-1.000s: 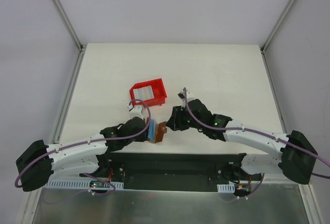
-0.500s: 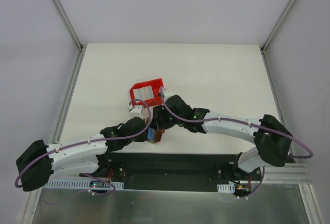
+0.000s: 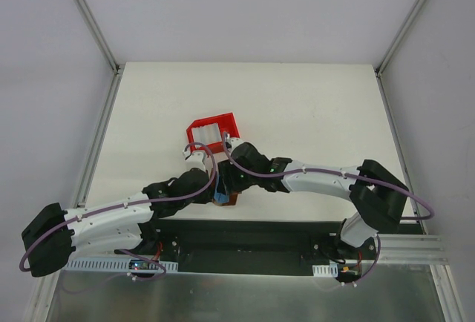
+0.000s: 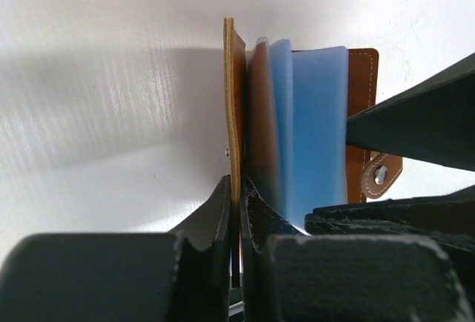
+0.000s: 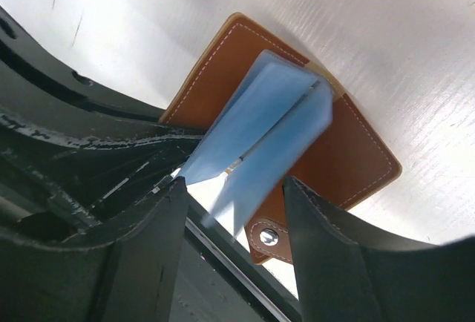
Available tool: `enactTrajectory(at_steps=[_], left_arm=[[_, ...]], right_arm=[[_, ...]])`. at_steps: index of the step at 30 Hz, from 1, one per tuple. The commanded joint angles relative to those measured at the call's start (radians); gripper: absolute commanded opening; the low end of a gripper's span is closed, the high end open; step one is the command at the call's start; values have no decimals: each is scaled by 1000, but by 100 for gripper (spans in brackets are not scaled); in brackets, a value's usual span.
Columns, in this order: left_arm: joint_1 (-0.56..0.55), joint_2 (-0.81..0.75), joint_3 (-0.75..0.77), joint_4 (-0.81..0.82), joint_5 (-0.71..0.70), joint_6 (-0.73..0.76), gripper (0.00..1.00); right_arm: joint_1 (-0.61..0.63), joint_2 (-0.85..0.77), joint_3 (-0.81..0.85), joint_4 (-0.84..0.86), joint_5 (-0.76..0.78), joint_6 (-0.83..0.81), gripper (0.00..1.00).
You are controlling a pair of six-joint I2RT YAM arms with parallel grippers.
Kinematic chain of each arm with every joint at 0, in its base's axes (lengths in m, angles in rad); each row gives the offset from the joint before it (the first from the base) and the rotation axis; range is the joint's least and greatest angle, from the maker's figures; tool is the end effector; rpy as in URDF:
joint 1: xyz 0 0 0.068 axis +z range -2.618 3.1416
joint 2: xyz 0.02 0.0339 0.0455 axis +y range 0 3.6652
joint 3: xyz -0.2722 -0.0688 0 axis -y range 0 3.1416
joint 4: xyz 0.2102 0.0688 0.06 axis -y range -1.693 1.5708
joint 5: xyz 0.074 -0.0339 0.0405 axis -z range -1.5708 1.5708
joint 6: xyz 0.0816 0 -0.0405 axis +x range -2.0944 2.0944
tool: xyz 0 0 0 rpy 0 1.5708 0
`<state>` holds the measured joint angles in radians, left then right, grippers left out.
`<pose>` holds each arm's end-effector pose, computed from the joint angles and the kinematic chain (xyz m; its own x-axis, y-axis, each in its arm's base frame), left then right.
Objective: Put the credit cards into the card holder
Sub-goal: Open the card holder at the center of the board.
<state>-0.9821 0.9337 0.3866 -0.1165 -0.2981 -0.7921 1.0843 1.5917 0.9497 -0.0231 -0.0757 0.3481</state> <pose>0.1246 -0.1435 0.1806 -0.7147 -0.1550 -0.6821 0.2247 0.8726 -0.4337 0.1592 0.3142 0.2119 -0.5814 -0.3717 -0.7237 -0.7563 0.5749 0.3123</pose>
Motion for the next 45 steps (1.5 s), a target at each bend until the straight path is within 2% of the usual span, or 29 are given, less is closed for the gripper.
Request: enactTrajectory(at_steps=[1,10,16,23,45], left_arm=[[-6,-15,8,-8,-29,7,0],[-6,8,-18,-17,-56,-38,0],[-4,33,-43,-28,-58,-85,0],[-4,19,-52,-44,-78,-91,0],[-4,-36,-45,-45,-75,-59,0]], right_arm=[[8,27,17,18,1,9,56],[17,-9,1,78,-30,14,56],[17,-3,29,45,-18,-3,57],[17,-22,-3,64,-10,6,57],[25,57,52,45,-30,9,60]])
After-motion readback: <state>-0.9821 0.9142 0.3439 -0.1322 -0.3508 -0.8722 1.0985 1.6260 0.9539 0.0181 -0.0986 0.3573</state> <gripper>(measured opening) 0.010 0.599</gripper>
